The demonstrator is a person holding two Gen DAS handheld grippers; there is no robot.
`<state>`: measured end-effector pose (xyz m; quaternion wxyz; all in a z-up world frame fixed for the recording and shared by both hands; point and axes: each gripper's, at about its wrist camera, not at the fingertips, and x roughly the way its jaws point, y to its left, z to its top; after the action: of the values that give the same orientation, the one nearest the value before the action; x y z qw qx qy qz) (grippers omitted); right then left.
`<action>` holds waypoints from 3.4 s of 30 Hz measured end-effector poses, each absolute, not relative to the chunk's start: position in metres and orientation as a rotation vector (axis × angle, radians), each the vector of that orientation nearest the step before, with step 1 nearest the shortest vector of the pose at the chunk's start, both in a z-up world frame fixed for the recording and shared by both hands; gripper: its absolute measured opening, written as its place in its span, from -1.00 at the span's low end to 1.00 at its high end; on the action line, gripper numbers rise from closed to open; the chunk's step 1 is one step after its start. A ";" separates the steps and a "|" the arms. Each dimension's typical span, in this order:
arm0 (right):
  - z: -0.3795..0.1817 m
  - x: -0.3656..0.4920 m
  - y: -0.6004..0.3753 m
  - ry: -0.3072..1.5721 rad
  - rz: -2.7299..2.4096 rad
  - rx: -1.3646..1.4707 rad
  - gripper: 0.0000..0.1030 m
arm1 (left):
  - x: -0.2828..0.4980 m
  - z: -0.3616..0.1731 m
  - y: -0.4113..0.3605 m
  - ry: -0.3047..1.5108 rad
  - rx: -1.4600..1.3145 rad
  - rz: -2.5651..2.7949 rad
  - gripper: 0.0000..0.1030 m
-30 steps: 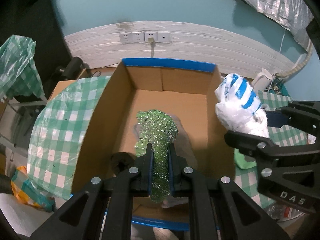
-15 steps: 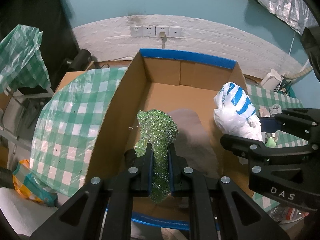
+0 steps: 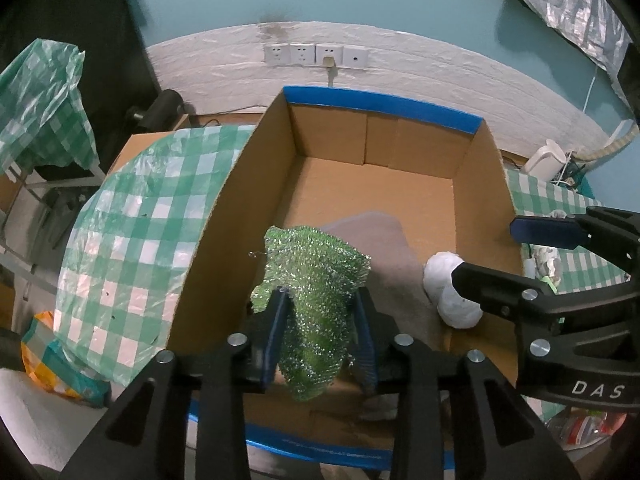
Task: Organize soft objects
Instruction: 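Lower bubble wrap into box and open left tool while right tool releases striped bag, then withdraw both tools from the box toward the green foam sheet and white foam tube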
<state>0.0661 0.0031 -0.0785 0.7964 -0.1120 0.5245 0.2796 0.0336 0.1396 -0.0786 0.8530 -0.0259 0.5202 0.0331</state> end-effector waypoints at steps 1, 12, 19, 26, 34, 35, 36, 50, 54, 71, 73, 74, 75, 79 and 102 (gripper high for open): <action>-0.078 0.066 0.001 1.125 0.594 -0.239 0.36 | 0.033 -0.078 0.139 1.092 -0.054 0.066 -0.27; -0.068 0.065 -0.025 1.097 0.563 -0.208 0.37 | 0.032 -0.070 0.127 1.057 -0.058 0.026 -0.27; -0.069 0.067 -0.048 1.096 0.524 -0.184 0.37 | 0.030 -0.062 0.116 1.033 -0.059 -0.002 -0.27; -0.078 0.069 -0.081 1.113 0.468 -0.147 0.37 | 0.028 -0.053 0.098 1.010 -0.045 -0.039 -0.27; -0.096 0.068 -0.114 1.141 0.421 -0.122 0.36 | 0.026 -0.049 0.076 1.004 -0.038 -0.079 -0.26; -0.099 0.067 -0.119 1.146 0.414 -0.118 0.36 | 0.026 -0.049 0.073 1.004 -0.036 -0.083 -0.22; -0.102 0.067 -0.122 1.151 0.408 -0.115 0.36 | 0.026 -0.049 0.068 1.004 -0.030 -0.091 -0.19; -0.146 0.070 -0.165 1.225 0.338 -0.072 0.36 | 0.017 -0.046 0.010 0.993 0.044 -0.171 -0.13; -0.156 0.071 -0.176 1.242 0.325 -0.056 0.36 | 0.016 -0.050 -0.006 1.006 0.071 -0.186 -0.10; -0.171 0.084 -0.202 1.245 0.273 0.003 0.36 | 0.019 -0.097 -0.064 1.106 0.148 -0.230 -0.06; -0.175 0.087 -0.203 1.245 0.264 0.003 0.36 | 0.021 -0.102 -0.068 1.115 0.148 -0.228 -0.06; -0.177 0.088 -0.203 1.245 0.261 0.002 0.36 | 0.022 -0.105 -0.069 1.121 0.144 -0.227 -0.06; -0.179 0.089 -0.203 1.247 0.259 -0.001 0.36 | 0.022 -0.108 -0.070 1.127 0.140 -0.228 -0.06; -0.193 0.094 -0.204 1.267 0.244 -0.027 0.36 | 0.024 -0.119 -0.072 1.144 0.140 -0.214 -0.04; -0.218 0.043 -0.200 1.396 0.316 -0.125 0.37 | 0.017 -0.126 -0.065 1.187 0.138 -0.204 0.04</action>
<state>0.0431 -0.1999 -0.2181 0.7528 -0.0573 0.6396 0.1446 0.0172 -0.0652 -0.1259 0.8217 0.0649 0.5580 -0.0961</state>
